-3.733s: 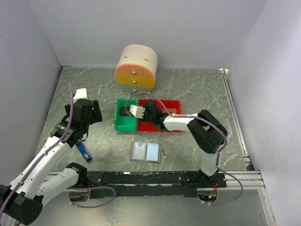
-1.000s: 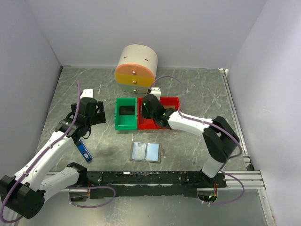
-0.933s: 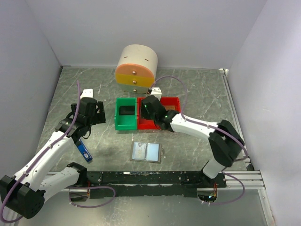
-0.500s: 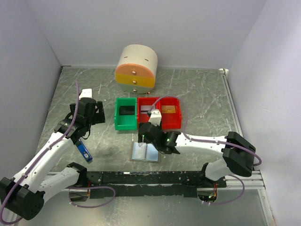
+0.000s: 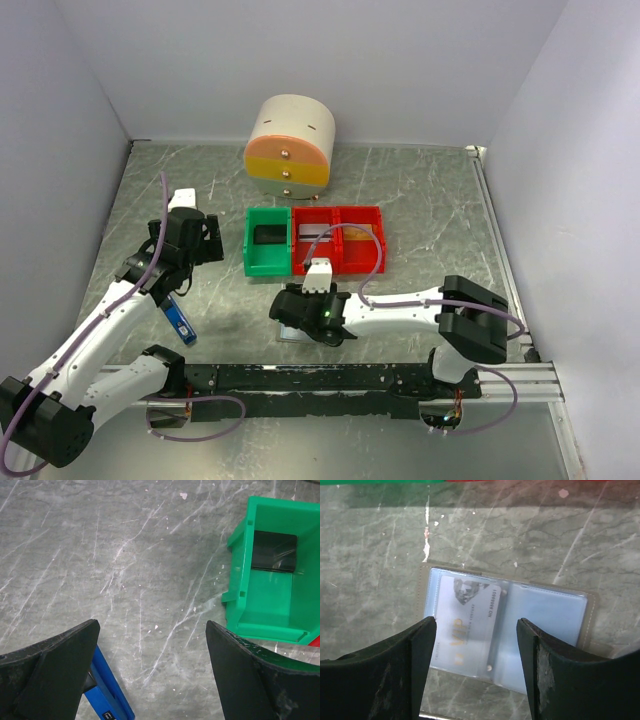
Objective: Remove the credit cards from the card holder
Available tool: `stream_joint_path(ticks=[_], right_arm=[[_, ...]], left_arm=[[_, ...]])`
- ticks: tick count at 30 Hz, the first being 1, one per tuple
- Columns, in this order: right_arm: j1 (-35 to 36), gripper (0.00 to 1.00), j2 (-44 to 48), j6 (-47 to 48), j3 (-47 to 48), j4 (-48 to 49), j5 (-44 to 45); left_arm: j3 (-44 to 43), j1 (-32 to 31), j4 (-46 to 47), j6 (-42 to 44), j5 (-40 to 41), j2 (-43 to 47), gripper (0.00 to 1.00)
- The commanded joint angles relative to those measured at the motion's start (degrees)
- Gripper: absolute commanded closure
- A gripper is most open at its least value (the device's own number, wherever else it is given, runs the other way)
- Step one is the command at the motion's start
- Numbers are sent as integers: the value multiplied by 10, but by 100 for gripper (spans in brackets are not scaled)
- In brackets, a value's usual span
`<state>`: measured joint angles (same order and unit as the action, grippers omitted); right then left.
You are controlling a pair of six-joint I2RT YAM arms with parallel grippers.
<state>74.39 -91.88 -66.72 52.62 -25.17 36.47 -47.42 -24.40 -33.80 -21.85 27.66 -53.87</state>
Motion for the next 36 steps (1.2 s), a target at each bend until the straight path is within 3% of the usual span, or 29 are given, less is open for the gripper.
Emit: stream_joint_path(ticks=[1,11,24,36], right_arm=[[5,35,-18,-16,22,-2,13],[5,44,-51,3,40,4,-6],[4,47,-91,13,62,0,-18],[4,81,-97,14,60,-17,-7]], left_arm=[[-3,5,10,2,2,5,0],[-3,5,11,3,-2,-3,0],[-2,6,13,6,-10,-13,1],[-3,6,14,8,-13,-15,2]])
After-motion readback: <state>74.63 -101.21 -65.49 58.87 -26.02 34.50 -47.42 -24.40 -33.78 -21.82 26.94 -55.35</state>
